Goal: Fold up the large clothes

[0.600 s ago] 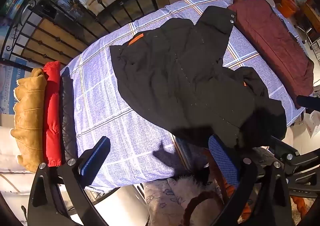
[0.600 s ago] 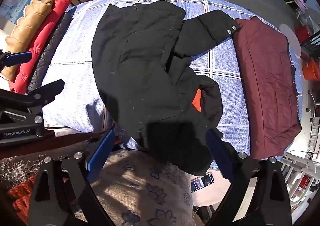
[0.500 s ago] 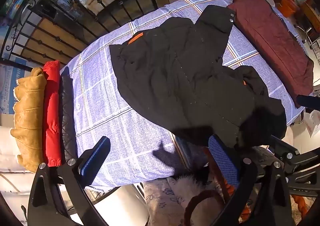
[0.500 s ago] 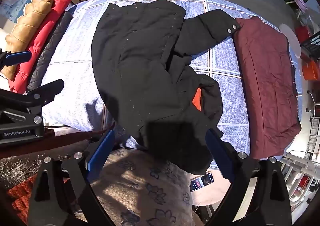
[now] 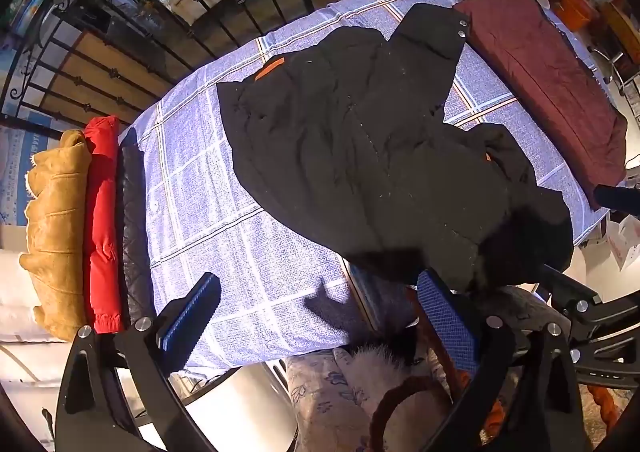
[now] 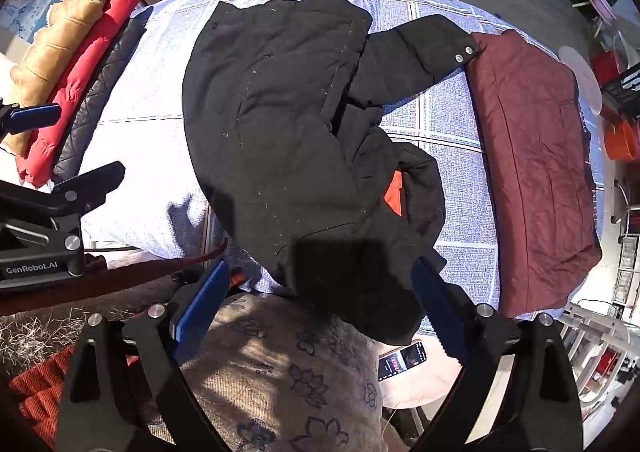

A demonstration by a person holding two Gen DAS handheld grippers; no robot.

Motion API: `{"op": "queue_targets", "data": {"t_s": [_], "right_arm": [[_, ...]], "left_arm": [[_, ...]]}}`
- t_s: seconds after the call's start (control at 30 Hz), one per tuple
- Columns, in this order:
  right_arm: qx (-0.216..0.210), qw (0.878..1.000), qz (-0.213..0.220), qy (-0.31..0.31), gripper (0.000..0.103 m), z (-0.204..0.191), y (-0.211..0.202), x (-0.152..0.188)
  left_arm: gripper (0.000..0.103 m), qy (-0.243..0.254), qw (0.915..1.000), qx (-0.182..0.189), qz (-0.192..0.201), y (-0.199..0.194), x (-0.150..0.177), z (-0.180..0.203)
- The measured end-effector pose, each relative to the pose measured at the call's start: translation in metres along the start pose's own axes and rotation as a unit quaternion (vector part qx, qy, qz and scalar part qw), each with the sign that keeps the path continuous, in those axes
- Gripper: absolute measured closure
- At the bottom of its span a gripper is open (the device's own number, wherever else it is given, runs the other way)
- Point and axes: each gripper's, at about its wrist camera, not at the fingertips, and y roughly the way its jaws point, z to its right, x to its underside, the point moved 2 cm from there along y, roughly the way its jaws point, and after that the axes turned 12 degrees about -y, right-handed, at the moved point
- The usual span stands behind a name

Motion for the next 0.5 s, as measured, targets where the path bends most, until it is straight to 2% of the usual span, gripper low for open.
{"op": "queue_targets", "data": {"t_s": [0.5], "right_arm": [[-0.003, 1.0, -0.001, 0.0, 0.012, -0.0057, 0.0022, 0.0071]], "left_arm": [[0.006, -0.001, 1.0, 0.001, -0.003, 0.0016, 0.005, -0.0022]]}}
